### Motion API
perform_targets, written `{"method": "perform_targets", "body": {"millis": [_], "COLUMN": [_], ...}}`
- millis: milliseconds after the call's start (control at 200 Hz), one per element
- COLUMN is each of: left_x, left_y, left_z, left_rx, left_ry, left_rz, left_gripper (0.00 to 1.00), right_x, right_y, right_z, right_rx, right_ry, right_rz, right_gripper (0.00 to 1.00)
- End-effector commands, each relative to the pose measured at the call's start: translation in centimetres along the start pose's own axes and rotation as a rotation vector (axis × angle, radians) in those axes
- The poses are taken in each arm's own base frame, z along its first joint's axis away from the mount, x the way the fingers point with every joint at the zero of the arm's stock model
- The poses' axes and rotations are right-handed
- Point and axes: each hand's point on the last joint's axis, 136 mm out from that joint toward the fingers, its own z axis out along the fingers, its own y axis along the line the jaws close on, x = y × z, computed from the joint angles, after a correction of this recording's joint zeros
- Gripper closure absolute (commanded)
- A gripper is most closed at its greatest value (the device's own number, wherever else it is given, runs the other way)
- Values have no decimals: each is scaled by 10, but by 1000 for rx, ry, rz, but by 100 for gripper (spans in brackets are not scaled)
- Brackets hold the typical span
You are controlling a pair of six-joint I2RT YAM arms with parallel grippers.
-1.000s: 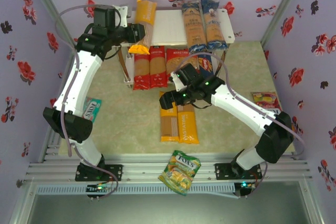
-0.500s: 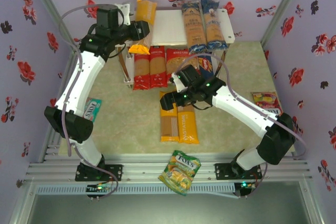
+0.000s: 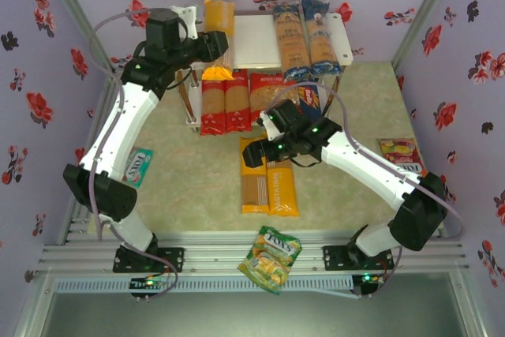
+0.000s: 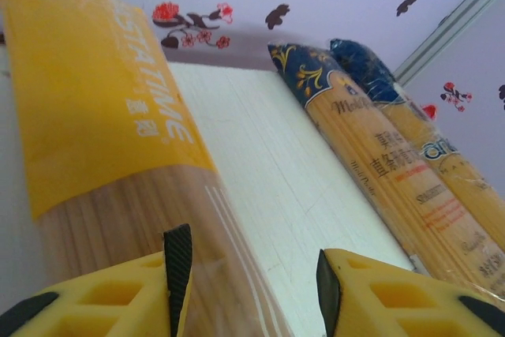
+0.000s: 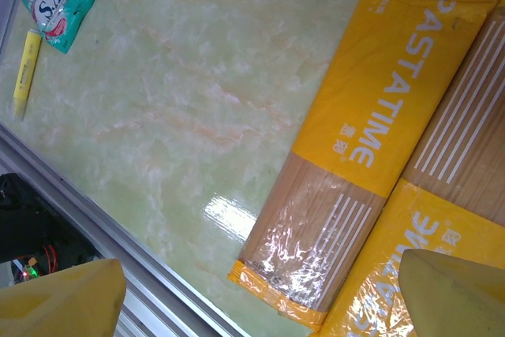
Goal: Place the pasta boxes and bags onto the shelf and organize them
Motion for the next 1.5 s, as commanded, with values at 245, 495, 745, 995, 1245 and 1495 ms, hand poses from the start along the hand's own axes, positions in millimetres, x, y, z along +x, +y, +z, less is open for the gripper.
{"method": "perform_targets", "body": {"millis": [245, 495, 745, 995, 1245, 1495], "left_x": [-40, 92, 234, 263, 270, 276], "left_y": [2, 53, 101, 96, 98, 101], "left_z": [-116, -157, -151, -122, -115, -111], "left_rx": [-144, -300, -338, -205, -192, -188], "left_ry": [-116, 128, 298, 327, 346, 360], "left_rz": [176, 97, -118, -190, -185, -192], "left_gripper": [46, 45, 34, 25, 24, 24], "right_x": [4, 36, 62, 64, 68, 71], "right_y": [-2, -24, -27, -30, -29, -49], "right_z": [0, 32, 72, 102, 124, 122], "right_rx": [64, 180, 231, 250, 252, 403], "right_ry": [-11, 17, 105, 154, 212, 253], "right_rz": [23, 130, 173, 207, 223, 230], "right_gripper": [10, 10, 7, 6, 6, 5]}}
